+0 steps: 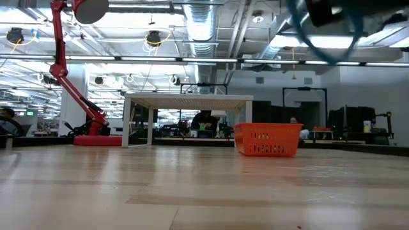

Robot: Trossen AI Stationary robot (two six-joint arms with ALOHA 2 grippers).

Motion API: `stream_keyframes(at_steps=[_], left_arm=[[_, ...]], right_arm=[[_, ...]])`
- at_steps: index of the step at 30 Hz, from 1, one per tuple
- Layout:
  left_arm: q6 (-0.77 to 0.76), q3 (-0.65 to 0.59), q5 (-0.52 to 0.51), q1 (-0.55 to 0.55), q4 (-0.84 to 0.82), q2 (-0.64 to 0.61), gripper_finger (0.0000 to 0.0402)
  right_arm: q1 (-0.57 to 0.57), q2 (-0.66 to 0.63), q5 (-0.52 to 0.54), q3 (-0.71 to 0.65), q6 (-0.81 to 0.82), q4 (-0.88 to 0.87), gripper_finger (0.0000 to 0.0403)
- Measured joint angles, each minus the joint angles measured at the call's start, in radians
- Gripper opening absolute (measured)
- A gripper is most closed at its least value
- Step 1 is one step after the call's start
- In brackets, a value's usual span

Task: Pick & Place Office Desk Supplies
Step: Put the blue rubber band into the blue bin

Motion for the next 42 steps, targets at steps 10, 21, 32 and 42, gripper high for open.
stream_keyframes(at_steps=[10, 21, 32, 42], left_arm=[[0.025, 0.0, 0.029, 0.092, 0.162, 0.096, 0.026], [0.0, 0.031, 0.153, 0.105, 0.164, 0.105, 0.0235], [-0.025, 0.033, 0.176, 0.112, 0.164, 0.105, 0.0237], [-0.026, 0.034, 0.179, 0.113, 0.168, 0.105, 0.0232]], right_arm=[[0.01, 0.0, -0.008, 0.002, -0.077, 0.094, 0.0], [0.01, -0.001, -0.011, 0.002, -0.099, 0.097, 0.0], [0.001, -0.001, -0.01, 0.002, -0.152, 0.16, 0.0], [-0.013, -0.001, -0.002, 0.002, -0.161, 0.187, 0.0]])
